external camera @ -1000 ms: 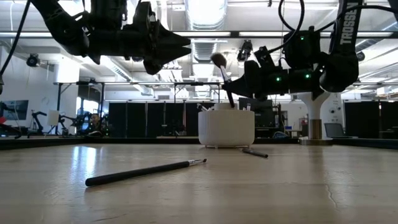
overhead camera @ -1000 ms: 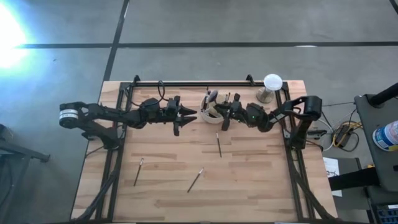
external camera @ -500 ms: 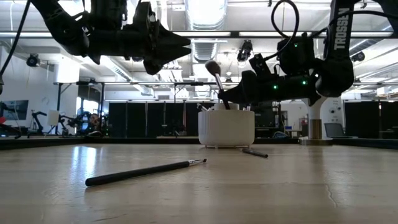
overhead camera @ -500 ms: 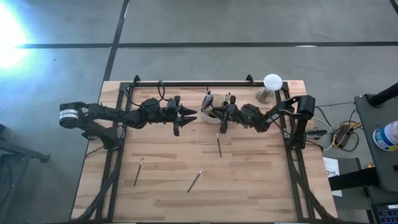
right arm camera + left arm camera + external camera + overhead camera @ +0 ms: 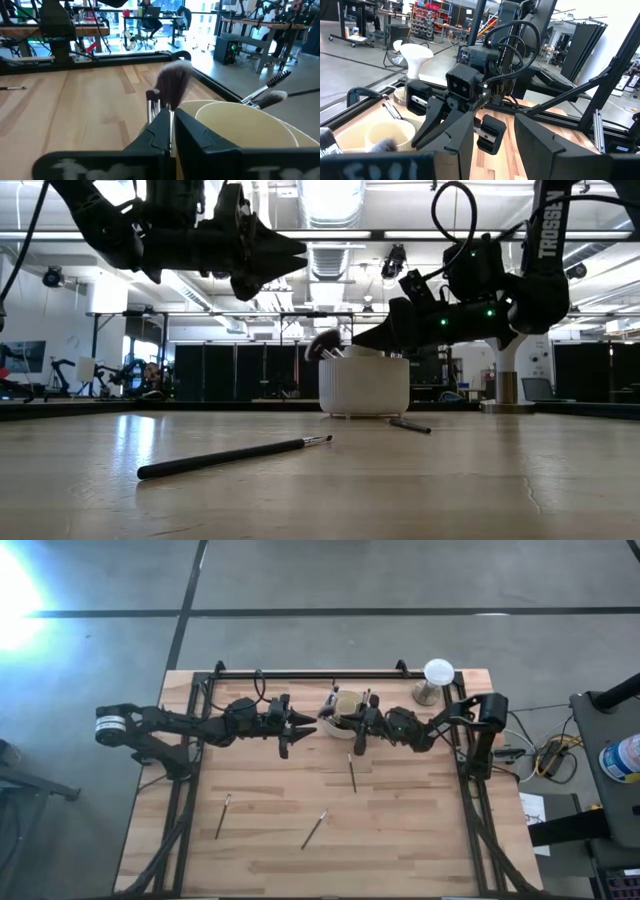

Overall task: Put items in baskets/containers
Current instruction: Put the black silver eyeshadow brush into the pen organizer

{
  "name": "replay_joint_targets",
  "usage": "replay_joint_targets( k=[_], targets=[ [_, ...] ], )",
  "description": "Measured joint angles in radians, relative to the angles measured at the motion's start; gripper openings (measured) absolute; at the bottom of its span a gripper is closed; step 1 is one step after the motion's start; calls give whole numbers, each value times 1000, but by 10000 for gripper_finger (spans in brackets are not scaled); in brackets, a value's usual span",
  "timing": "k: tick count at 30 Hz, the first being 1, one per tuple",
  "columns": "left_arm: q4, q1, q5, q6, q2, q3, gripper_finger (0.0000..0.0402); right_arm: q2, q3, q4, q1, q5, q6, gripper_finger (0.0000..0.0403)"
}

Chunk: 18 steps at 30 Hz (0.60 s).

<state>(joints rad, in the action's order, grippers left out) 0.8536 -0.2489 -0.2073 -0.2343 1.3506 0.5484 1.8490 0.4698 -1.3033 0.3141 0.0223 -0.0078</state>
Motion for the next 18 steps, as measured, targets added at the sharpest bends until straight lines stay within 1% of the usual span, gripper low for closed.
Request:
replay_joint_targets(
  k=[5,8,12,14,16,18],
  targets=[
    [-6,0,0,-1,0,0,135,-52,0,54,-2,0,2,12],
    [-38,0,18,-2,0,0,135,-127,-1,155,-8,0,11,12],
    [-95,0,27,-4,0,0,135,-273,-1,396,-38,4,20,11],
    [-113,0,27,7,0,0,134,-354,-1,537,-65,18,52,11],
    [-109,4,51,37,0,-14,126,-435,-1,679,-104,64,101,11],
    [-85,4,91,47,8,-39,110,-509,3,834,-151,127,170,11]
  ],
)
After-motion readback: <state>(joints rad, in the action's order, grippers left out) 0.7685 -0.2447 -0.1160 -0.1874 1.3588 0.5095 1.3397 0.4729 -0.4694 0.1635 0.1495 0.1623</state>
